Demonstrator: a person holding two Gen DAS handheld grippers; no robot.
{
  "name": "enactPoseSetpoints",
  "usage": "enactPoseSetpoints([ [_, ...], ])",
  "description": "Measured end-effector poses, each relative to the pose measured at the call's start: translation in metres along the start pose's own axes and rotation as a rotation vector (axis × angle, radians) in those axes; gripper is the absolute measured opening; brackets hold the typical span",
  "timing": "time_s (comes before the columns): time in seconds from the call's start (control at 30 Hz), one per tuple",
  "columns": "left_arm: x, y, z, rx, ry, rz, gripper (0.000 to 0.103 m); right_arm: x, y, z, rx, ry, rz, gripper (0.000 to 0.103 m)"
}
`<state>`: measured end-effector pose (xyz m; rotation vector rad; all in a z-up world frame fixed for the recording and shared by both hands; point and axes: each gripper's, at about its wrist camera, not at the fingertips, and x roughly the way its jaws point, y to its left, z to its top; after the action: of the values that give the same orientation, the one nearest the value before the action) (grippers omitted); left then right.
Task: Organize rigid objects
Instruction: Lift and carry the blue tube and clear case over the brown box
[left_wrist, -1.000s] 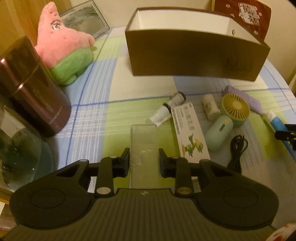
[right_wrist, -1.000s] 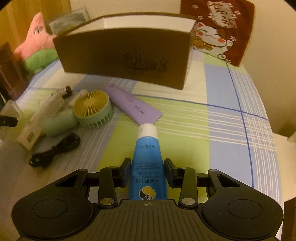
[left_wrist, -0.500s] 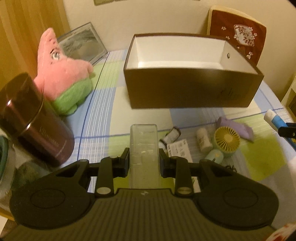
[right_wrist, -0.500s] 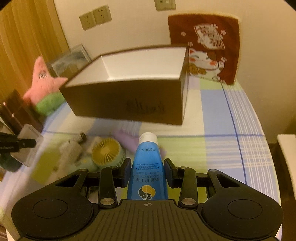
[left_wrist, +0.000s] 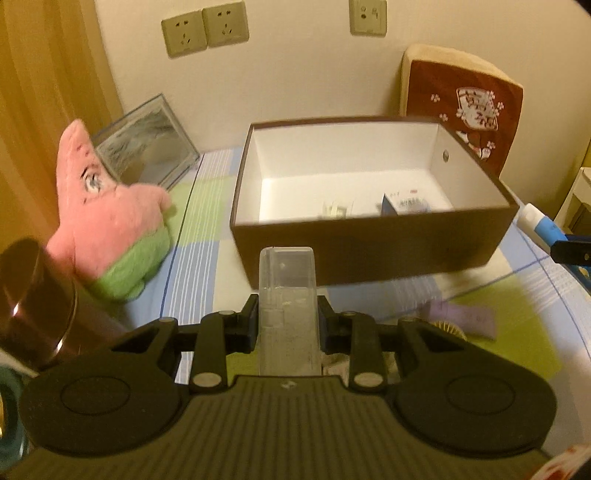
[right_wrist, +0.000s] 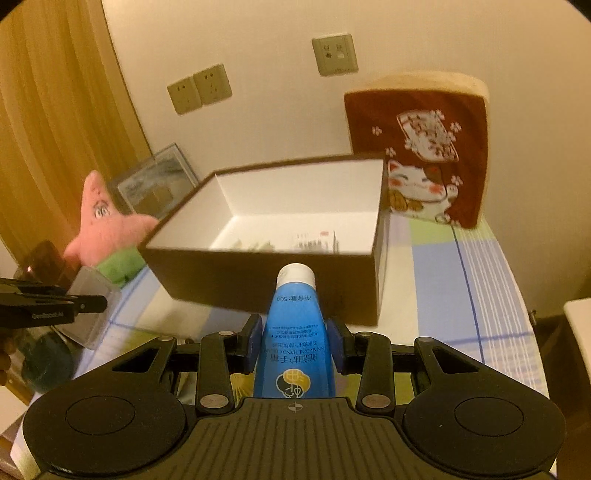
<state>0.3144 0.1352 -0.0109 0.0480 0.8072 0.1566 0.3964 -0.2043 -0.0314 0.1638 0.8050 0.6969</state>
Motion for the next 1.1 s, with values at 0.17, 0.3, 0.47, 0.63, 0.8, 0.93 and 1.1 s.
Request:
enactPoseSetpoints([
  [0.17,0.008,-0.002,0.029,0.026,-0.037,0.000,0.028,0.008,0.000,0.023,0.006,-0.043,0.003,0.038],
  [0.3,0.019,-0.003,0.057,0.036,-0.063,-0.004,0.028,0.020,-0.002,0.045,0.010,-0.070,0.001,0.038],
  [0.47,0.039,-0.001,0.088,0.044,-0.072,-0.005,0.028,0.042,-0.003,0.072,0.013,-0.091,-0.011,0.038],
  [0.63,0.065,0.002,0.111,0.046,-0.049,-0.007,0.028,0.066,-0.008,0.093,0.022,-0.096,-0.042,0.038],
  [0.8,0.095,0.000,0.125,0.060,-0.011,-0.002,0.028,0.092,-0.017,0.107,0.042,-0.071,-0.079,0.038],
  [0.93,0.117,-0.003,0.132,0.081,0.015,0.007,0.028,0.114,-0.025,0.113,0.050,-0.040,-0.116,0.038],
  [1.1,0.142,-0.006,0.135,0.091,0.042,0.008,0.028,0.139,-0.031,0.116,0.036,-0.002,-0.159,0.038],
])
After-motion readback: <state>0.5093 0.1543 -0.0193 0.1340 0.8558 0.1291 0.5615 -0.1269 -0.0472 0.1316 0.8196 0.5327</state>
